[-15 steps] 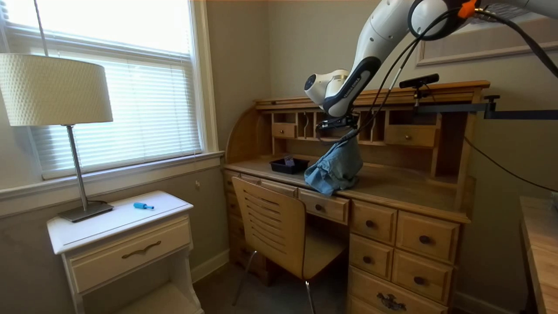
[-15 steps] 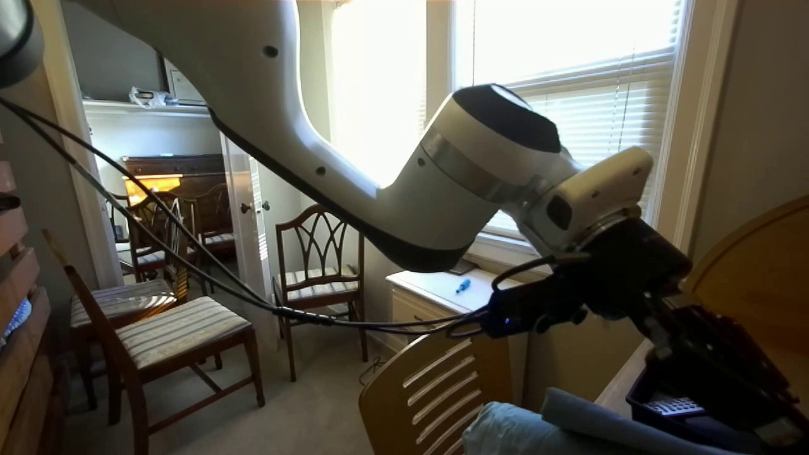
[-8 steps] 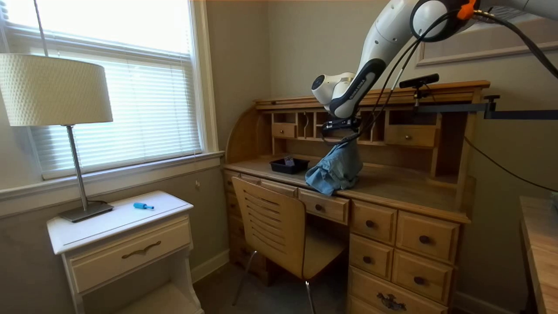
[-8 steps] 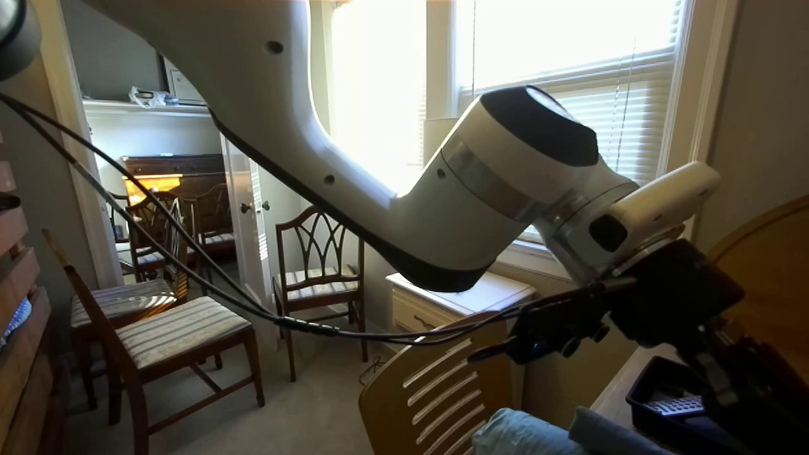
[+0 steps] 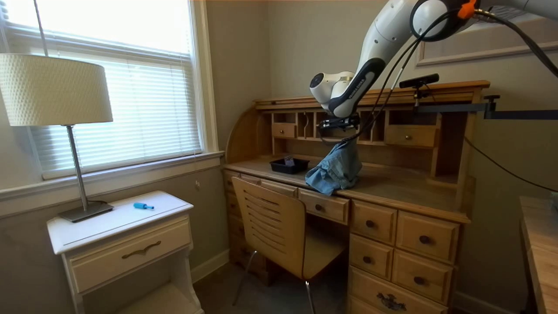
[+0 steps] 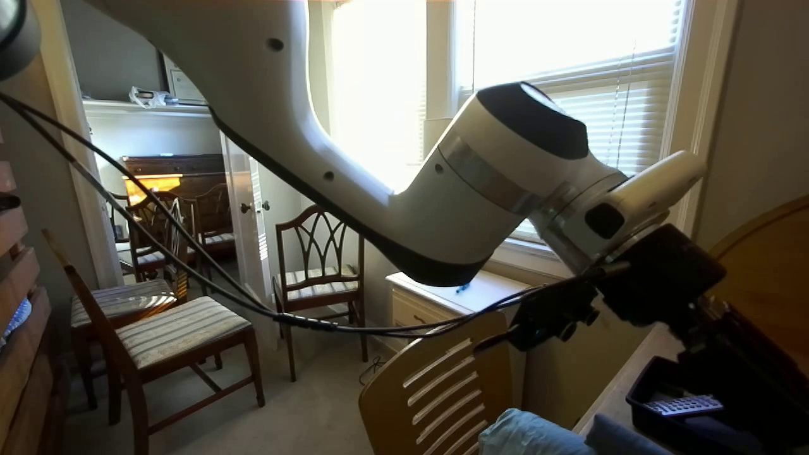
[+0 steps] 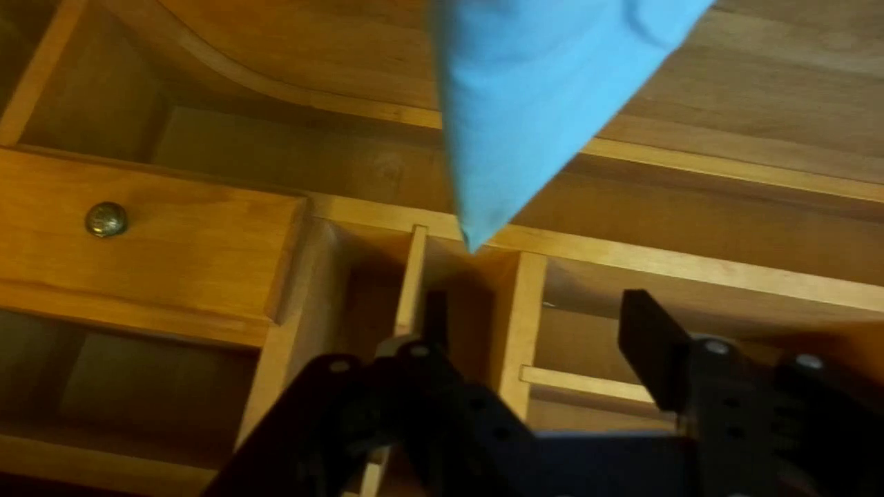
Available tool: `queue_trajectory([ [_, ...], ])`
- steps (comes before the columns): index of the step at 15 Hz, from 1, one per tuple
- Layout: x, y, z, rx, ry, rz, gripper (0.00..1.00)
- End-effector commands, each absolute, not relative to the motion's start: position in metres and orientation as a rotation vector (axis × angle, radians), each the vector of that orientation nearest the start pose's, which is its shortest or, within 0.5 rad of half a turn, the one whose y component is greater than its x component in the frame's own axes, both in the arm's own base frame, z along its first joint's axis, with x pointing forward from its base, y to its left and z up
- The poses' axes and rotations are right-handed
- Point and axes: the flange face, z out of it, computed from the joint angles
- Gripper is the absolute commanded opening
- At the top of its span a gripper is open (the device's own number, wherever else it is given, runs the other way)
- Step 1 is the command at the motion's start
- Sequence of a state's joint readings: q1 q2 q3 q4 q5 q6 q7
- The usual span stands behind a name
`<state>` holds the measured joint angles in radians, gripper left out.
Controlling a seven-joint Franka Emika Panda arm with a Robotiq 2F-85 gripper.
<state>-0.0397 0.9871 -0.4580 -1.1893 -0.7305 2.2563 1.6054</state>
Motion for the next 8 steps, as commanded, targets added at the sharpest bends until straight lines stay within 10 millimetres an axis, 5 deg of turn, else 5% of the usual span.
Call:
queue_trajectory([
  [1, 0.746, -0.259, 0.269, 1.852, -1.324, 0.920, 0.96],
  [8, 0.771, -0.229, 0.293, 2.133, -1.117, 1.114, 1.00],
])
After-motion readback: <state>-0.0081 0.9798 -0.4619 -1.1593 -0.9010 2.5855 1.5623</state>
